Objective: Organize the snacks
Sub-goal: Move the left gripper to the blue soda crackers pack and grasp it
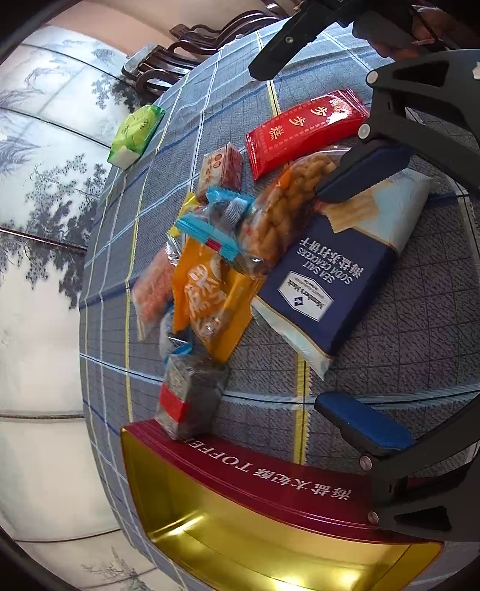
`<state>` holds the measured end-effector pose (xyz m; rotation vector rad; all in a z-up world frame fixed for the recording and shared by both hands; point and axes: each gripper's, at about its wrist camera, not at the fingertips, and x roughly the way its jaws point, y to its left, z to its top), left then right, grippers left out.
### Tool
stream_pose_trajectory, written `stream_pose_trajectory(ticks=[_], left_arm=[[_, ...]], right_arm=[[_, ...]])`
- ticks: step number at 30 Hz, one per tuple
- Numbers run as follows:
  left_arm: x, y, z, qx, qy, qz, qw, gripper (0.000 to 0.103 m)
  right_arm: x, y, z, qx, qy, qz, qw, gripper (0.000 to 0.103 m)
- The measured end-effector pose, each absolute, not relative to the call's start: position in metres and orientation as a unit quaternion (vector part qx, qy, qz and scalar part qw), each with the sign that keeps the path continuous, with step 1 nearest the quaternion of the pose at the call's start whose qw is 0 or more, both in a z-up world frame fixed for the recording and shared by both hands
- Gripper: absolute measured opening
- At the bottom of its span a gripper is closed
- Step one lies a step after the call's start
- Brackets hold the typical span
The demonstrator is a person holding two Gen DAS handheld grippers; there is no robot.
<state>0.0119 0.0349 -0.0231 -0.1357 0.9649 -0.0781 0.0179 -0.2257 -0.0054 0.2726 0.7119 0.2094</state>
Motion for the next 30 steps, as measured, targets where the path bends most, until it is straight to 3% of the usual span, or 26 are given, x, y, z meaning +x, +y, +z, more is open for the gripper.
stream_pose_trajectory(ticks=[17,21,23,25,30], left_arm=[[0.028,0.010,-0.027,-0.036,0.508,0.012,0.861,0.102],[0.013,0.016,-0.026,-0.006,0.510,0.004,0.860,0.089],[0.007,0.023,-0.022,0.003,0.515,-0.009,0.857,0.075],[0.006,0.031,-0.021,0.012,0.518,-0.024,0.855,0.072],[0.008,0.036,-0.023,0.020,0.507,-0.033,0.861,0.083]], right_arm=[[0.016,-0.219,-0.005,0.142,0.341,0.115,0.922,0.103],[0.016,-0.218,-0.005,0.145,0.342,0.117,0.921,0.103],[0.017,-0.221,-0.005,0.148,0.342,0.118,0.920,0.103],[0.017,-0.221,-0.006,0.148,0.342,0.118,0.920,0.103],[0.018,-0.217,-0.007,0.148,0.348,0.115,0.918,0.103]])
